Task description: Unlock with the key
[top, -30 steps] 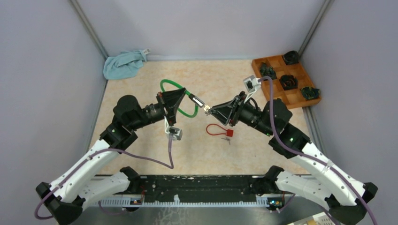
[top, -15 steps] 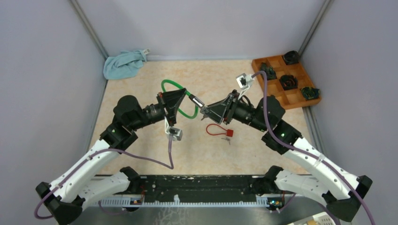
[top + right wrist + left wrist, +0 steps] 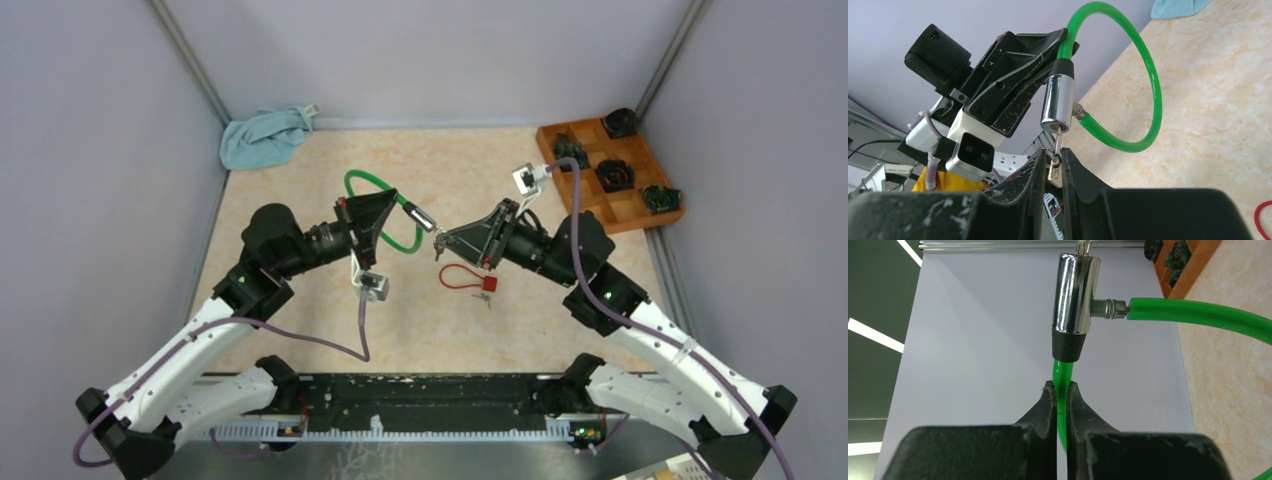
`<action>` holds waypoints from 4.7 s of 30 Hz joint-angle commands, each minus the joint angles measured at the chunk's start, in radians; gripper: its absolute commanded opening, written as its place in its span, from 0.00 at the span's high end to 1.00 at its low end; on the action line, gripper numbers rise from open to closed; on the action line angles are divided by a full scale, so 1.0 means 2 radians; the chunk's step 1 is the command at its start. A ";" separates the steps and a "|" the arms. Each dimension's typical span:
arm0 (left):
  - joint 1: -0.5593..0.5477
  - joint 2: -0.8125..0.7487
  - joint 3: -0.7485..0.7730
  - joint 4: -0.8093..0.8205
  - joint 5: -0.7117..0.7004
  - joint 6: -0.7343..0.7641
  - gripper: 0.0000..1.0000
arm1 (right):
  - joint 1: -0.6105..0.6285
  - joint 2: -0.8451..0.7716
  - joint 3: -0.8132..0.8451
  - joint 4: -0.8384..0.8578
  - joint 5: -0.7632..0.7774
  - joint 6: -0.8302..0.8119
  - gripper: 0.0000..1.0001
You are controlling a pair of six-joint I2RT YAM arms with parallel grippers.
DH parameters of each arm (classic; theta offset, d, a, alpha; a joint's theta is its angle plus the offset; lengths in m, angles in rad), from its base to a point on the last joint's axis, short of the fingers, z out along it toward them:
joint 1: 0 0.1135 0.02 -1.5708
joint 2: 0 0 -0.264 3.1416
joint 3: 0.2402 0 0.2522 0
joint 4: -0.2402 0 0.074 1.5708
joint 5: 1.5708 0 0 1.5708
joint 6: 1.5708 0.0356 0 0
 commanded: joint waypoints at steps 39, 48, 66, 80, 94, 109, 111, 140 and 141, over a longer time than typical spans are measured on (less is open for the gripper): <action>-0.012 -0.016 -0.022 0.101 0.010 0.113 1.00 | -0.003 0.155 -0.175 0.656 0.067 0.535 1.00; -0.012 0.000 -0.004 0.111 -0.010 0.071 1.00 | -0.008 0.134 -0.196 0.634 0.062 0.519 0.81; -0.013 0.014 0.037 0.105 -0.037 0.025 1.00 | -0.078 -0.009 -0.221 0.436 -0.005 0.382 0.32; -0.012 0.044 0.116 0.039 -0.039 -0.099 1.00 | 0.017 -0.024 -0.134 0.288 0.071 -0.137 0.33; -0.013 0.043 0.122 0.021 -0.061 -0.139 1.00 | 0.108 0.079 -0.111 0.461 0.176 -0.249 0.71; -0.013 0.091 0.207 0.028 -0.169 -0.300 1.00 | 0.135 0.000 -0.215 0.420 0.252 -0.251 1.00; -0.013 0.079 0.196 0.012 -0.129 -0.306 1.00 | 0.135 -0.007 -0.208 0.407 0.248 -0.257 1.00; 0.026 0.167 0.344 -0.552 0.187 -0.207 0.36 | 0.135 -0.055 -0.065 0.088 0.131 -0.408 1.00; 0.031 0.177 0.350 -0.575 0.193 -0.193 0.36 | 0.135 -0.059 -0.064 0.084 0.131 -0.409 1.00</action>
